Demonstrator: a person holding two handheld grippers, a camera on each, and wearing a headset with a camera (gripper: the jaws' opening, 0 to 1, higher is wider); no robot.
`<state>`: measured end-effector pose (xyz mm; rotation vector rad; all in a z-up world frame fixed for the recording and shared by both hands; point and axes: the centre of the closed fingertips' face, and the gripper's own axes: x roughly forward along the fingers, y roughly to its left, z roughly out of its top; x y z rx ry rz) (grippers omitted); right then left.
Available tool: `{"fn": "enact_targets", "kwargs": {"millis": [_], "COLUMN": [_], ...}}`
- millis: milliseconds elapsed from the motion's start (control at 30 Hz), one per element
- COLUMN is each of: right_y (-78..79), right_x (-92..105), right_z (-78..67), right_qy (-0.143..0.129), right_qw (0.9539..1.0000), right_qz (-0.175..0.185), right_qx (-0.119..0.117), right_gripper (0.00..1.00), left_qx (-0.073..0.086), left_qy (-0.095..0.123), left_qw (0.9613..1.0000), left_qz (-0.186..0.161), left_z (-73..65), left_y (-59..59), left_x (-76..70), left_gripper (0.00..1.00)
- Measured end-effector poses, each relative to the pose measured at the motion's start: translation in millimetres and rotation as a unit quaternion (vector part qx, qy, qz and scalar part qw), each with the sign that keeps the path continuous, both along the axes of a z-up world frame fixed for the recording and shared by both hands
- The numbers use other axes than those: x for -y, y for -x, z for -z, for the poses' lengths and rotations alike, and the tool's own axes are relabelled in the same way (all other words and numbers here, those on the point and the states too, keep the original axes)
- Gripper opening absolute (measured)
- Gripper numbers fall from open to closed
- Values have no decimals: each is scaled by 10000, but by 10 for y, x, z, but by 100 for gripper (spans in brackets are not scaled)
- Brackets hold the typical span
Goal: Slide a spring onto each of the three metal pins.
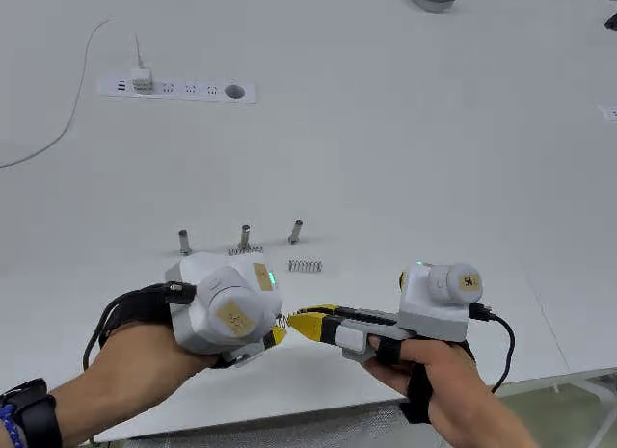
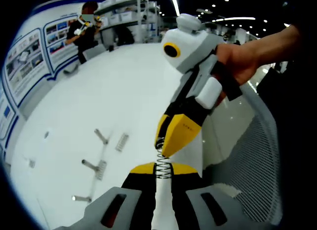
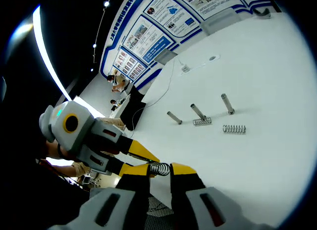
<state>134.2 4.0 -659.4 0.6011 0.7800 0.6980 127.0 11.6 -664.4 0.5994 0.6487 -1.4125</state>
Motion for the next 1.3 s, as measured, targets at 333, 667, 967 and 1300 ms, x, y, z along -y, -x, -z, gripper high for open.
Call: {"fn": "enact_targets", "kwargs": {"millis": [333,667,967,1300], "right_y": [16,24,12,8], "right_x": [-24,-49,-112,-84], "right_z": [-33,-48,-122,-210], "right_qy": [-85,-31,7,293], "right_qw": [9999,9999,9993,9973], "right_qz": [-54,-169,-365,-633], "right_qx": [-29,-1,70,232], "right_gripper": [14,13,12,12], "left_qx": [51,78,-12,-133], "left_qy": [-36,98,336,647], "left_qw": [9999,9995,9987,9971], "left_qz": [130,304,384,372], "left_z": [23,28,-12,-81], "left_y": [12,23,8,7], "left_x": [-15,-16,-38,16], "left_gripper": [10,10,9,9]}}
